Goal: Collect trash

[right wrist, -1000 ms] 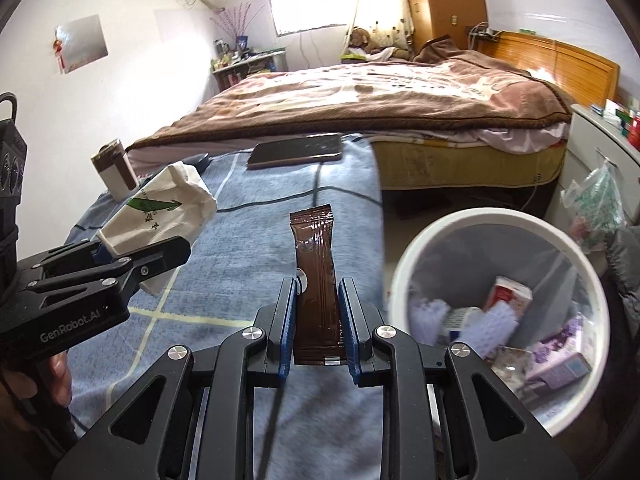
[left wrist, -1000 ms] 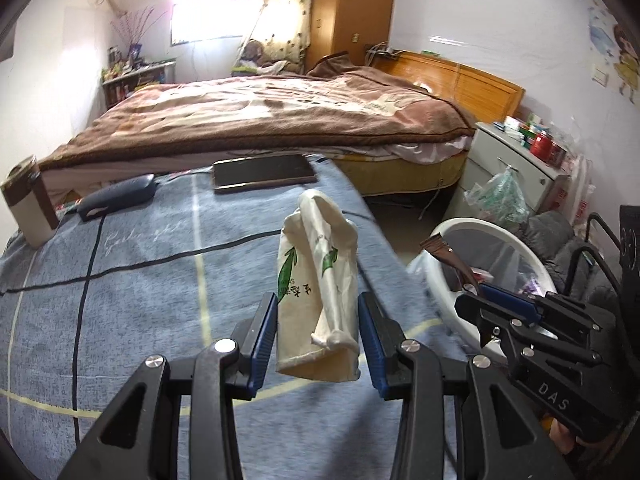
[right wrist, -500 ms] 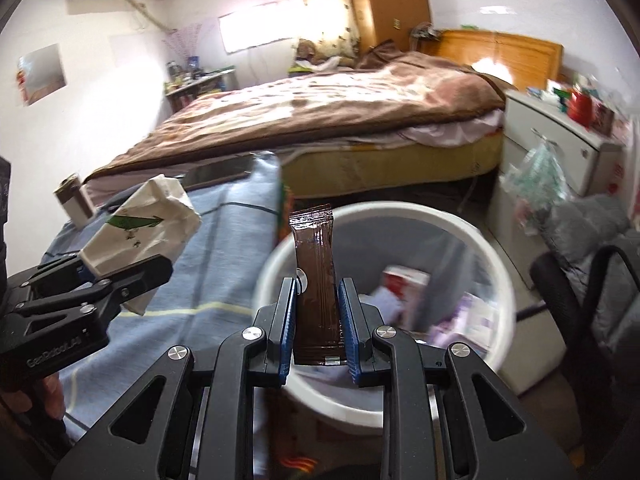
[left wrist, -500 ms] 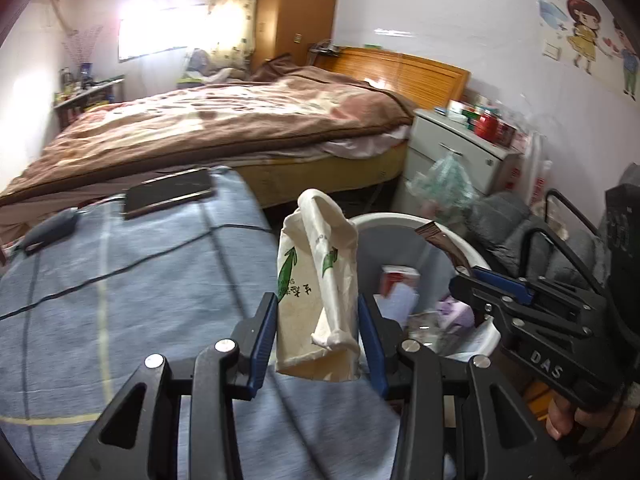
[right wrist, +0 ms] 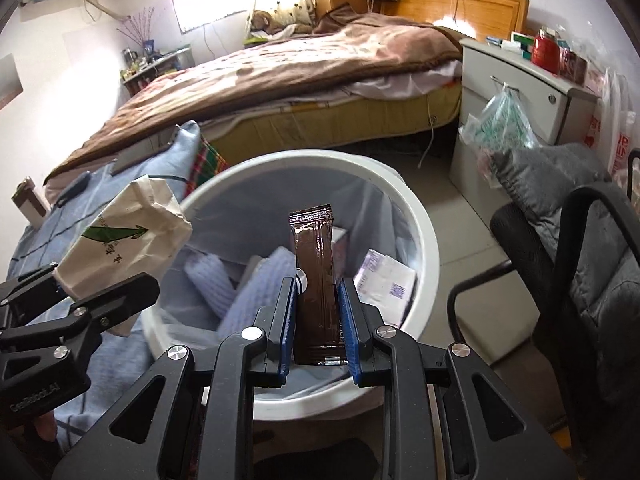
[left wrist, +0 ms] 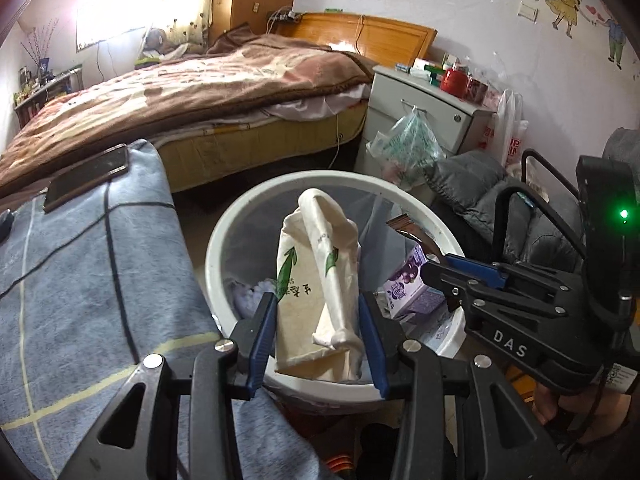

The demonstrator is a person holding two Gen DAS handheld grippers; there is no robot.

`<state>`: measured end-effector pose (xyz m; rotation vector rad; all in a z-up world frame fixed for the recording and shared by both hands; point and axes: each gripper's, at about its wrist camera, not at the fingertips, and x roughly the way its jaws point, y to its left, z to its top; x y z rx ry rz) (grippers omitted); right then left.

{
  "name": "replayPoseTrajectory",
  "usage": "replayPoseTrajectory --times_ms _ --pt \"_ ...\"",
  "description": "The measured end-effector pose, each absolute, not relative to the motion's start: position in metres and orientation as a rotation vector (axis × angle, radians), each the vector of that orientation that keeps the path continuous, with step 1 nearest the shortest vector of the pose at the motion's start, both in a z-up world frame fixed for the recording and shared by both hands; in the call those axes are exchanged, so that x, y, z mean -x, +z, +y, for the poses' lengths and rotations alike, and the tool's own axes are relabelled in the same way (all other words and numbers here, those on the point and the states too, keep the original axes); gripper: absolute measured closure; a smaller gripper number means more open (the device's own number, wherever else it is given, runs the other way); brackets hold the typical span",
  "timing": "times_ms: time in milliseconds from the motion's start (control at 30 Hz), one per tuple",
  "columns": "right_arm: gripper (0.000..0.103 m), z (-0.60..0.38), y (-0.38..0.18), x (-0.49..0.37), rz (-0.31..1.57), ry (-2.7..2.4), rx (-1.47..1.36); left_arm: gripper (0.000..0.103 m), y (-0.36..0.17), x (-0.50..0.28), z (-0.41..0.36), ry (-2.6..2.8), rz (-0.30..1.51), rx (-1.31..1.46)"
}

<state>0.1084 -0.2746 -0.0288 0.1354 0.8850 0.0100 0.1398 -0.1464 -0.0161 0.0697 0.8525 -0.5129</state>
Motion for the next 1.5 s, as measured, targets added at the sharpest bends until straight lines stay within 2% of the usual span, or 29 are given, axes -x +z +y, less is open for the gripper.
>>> replayPoseTrajectory --times_ms 200,267,333,400,800,967,1500 --pt "0.077 -0.278 -0.032 -0.107 0.901 -0.007 -0.135 0.056 -0.018 -0.141 -0.148 -0.515 0.866 -0.051" --pt "0.069 -0.28 -0.03 -0.105 0.896 -0.016 -0.134 0.055 -0.018 -0.14 -0.146 -0.512 0.866 -0.05" --pt "0.051 -0.281 -0.029 -0.103 0.889 -0.009 -0.144 0.053 -0.018 -0.14 -0.146 -0.511 0.865 -0.049" --pt "0.047 -0.282 -0.026 -0.101 0.877 0.001 -0.158 0.052 -0.017 -0.139 -0.146 -0.506 0.862 -0.048" --pt "0.047 -0.27 0.003 -0.058 0.727 -0.033 -0.167 0.042 0.007 -0.088 -0.117 -0.393 0.722 -0.067" --pt "0.047 -0.26 0.008 -0.036 0.677 -0.052 -0.146 0.042 0.017 -0.062 -0.106 -0.347 0.651 -0.082" --pt "0.047 -0.236 0.016 0.01 0.595 -0.084 -0.098 0.041 0.016 -0.017 -0.078 -0.261 0.597 -0.034"
